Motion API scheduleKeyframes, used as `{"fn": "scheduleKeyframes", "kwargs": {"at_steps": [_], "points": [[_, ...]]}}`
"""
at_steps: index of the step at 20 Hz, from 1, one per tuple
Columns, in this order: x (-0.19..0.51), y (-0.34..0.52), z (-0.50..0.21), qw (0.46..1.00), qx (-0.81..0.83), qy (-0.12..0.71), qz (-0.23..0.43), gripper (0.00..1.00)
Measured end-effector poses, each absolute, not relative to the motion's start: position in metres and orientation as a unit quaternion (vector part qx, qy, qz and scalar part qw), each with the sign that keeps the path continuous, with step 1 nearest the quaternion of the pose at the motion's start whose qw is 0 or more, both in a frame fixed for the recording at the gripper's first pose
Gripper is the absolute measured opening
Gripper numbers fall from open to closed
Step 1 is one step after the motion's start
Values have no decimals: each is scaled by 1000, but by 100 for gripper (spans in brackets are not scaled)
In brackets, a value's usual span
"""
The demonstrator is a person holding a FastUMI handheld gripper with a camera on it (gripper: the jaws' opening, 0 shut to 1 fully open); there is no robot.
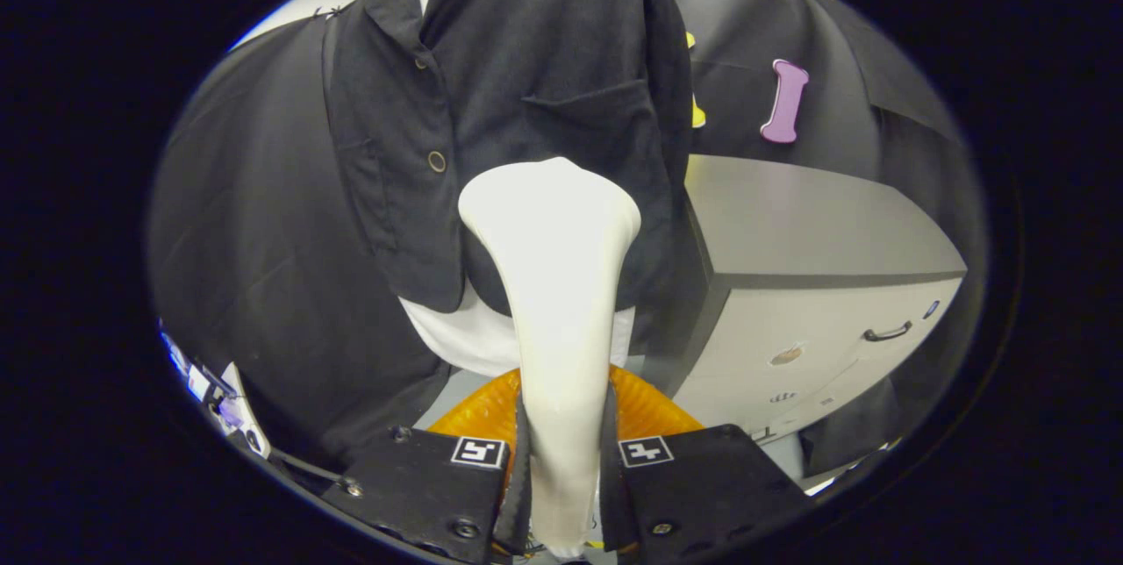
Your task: Iron the clothes twice with a garment steamer, once on the left side and once on the right side.
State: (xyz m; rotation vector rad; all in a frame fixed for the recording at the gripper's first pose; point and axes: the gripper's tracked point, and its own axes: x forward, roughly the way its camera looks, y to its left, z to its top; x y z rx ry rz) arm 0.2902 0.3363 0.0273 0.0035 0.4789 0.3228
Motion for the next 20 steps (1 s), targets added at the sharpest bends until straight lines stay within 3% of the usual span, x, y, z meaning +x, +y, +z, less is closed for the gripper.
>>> {"fn": "scheduleKeyframes", "kwargs": {"at_steps": [8,20], "points": [[296,332,20,958,-1,246,148,34],[275,400,202,974,-7,130,184,34]]}}
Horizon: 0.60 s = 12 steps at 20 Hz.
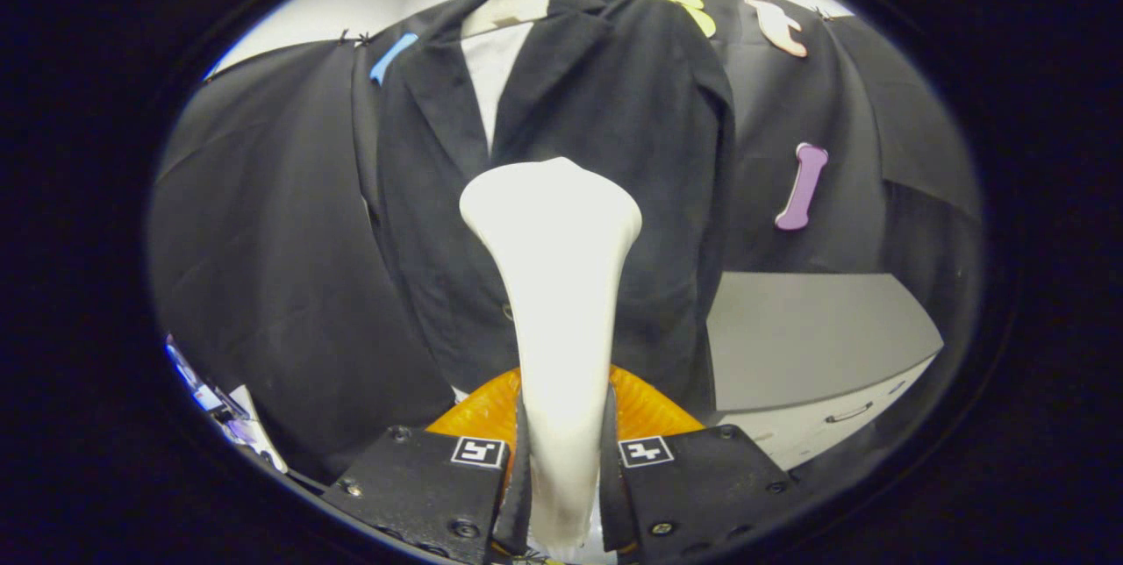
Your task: Iron the clothes twice with a garment steamer, once on the left side and once on the right side.
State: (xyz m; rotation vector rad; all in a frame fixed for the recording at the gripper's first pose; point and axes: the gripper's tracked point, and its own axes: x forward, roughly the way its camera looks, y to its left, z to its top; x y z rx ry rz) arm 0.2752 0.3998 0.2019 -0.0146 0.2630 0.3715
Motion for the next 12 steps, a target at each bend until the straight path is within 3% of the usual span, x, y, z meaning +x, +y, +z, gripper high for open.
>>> {"fn": "scheduleKeyframes", "kwargs": {"at_steps": [12], "points": [[254,525,344,975,-61,27,214,34]]}}
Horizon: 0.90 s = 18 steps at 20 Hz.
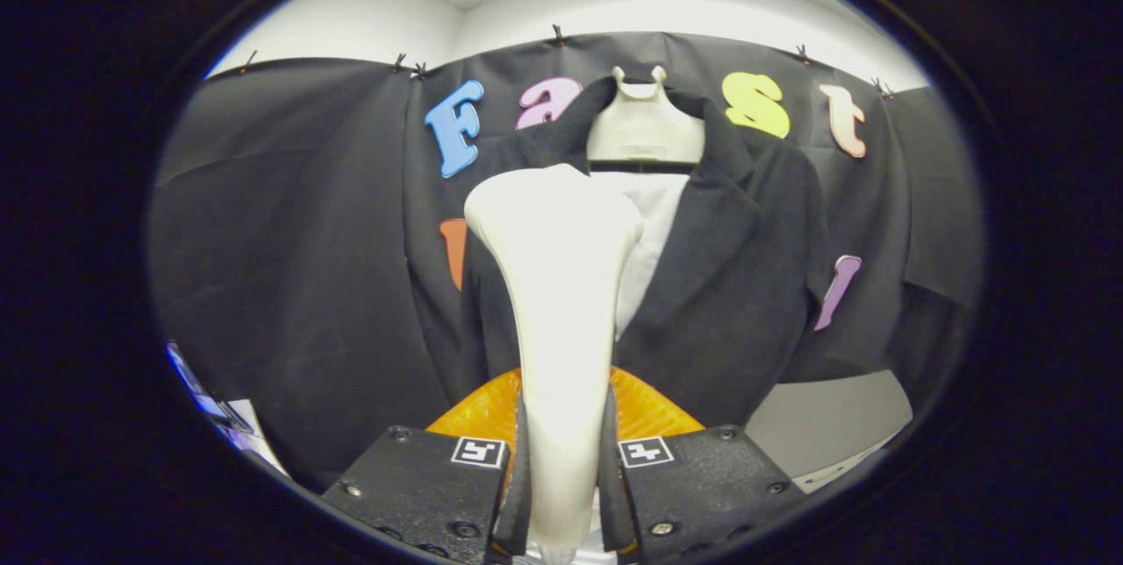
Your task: Iron the clothes twice with a garment steamer, once on the left side and once on the right side.
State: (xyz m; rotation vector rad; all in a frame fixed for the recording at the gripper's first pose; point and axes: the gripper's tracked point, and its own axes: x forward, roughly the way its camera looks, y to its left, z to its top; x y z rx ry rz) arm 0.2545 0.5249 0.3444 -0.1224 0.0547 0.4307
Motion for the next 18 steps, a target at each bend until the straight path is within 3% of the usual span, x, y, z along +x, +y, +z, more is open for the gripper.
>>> {"fn": "scheduleKeyframes", "kwargs": {"at_steps": [5,18], "points": [[273,568,354,976,-81,30,200,34],[322,575,294,978,-79,91,173,34]]}}
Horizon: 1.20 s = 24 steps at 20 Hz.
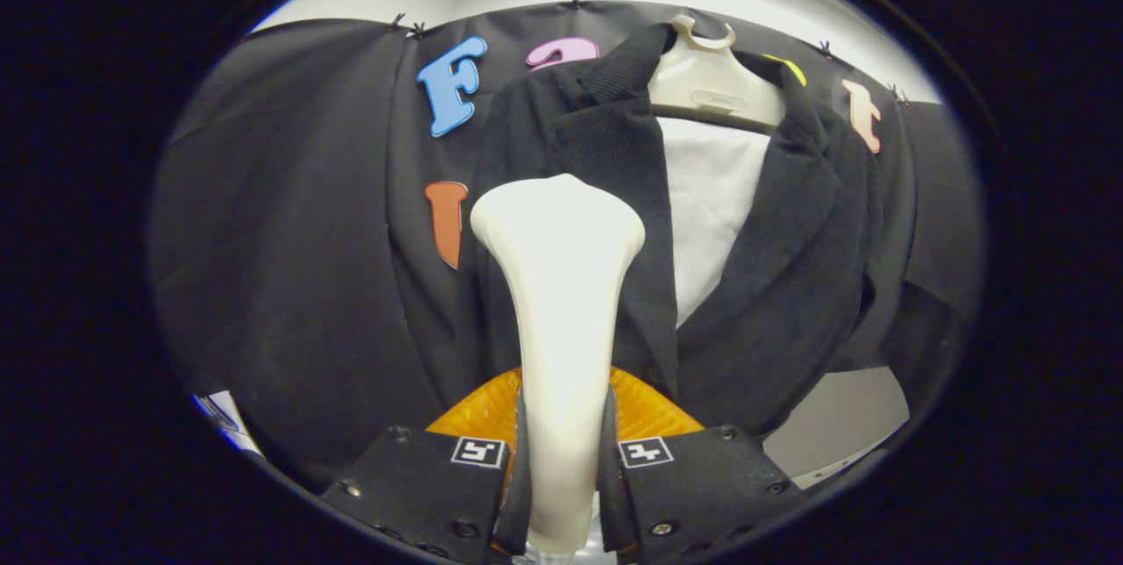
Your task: Iron the clothes twice with a garment steamer, once on the left side and once on the right side.
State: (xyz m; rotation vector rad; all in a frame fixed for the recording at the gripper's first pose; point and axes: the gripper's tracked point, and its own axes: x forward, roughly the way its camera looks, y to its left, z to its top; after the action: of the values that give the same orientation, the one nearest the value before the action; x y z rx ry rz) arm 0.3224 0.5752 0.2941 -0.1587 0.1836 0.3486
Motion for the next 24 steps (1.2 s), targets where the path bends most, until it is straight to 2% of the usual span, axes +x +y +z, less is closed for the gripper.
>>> {"fn": "scheduleKeyframes", "kwargs": {"at_steps": [24], "points": [[322,536,114,963,-88,199,156,34]]}}
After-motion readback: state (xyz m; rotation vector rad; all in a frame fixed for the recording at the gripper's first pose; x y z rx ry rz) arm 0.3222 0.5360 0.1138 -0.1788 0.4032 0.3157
